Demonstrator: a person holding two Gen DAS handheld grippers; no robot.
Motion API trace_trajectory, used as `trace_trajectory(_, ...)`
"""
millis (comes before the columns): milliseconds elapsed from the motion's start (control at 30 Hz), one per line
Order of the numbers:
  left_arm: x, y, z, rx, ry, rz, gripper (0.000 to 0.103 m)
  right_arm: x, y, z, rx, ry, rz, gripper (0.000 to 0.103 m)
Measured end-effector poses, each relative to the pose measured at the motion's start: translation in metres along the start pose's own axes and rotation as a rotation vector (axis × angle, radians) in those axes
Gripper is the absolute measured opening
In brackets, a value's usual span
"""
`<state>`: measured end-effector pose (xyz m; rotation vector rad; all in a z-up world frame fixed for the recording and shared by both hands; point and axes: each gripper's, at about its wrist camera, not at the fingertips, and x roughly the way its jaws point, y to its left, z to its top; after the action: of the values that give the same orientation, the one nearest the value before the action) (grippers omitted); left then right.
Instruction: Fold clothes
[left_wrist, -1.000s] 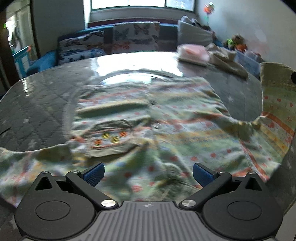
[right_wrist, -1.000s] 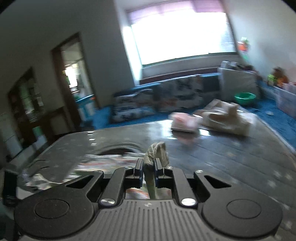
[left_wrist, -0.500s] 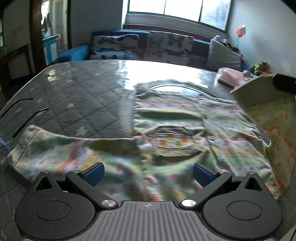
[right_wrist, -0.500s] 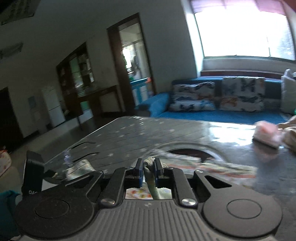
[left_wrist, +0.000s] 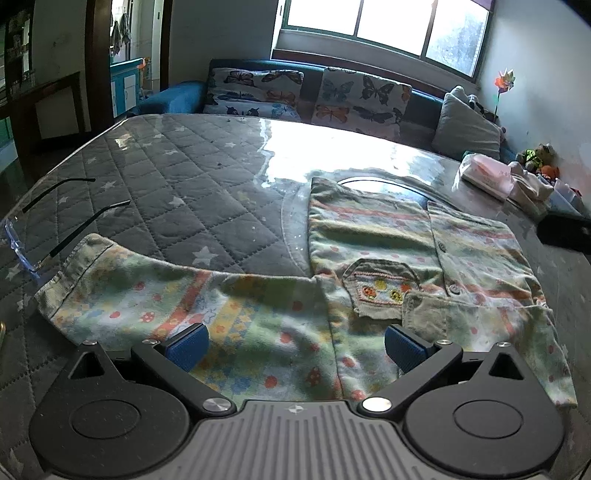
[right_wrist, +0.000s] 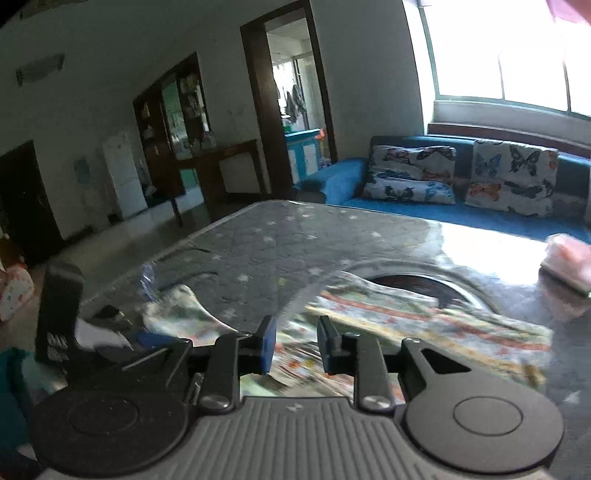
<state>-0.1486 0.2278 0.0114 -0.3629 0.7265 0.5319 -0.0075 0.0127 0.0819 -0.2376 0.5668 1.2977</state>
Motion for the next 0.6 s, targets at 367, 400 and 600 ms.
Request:
trace_trajectory(367,-0.003,-0.043,0.005,0.072,-0.041,-0.124,0.103,-0.020,-0.045,-0.073,-0.021,0.270,-0.112,0.024)
trace_trajectory(400,-0.003,-0.047,0.005,0.083,-0.046,-0.135,0.103,-0.022,-0.048,-0.078,-0.014,0.277,-0.116,0.024)
trace_trajectory(600,-0.002,-0.070,0.003,0.136,-0.058,-0.197,0.103,-0.032,-0.068,-0.102,0.030,0.322,-0.150,0.021)
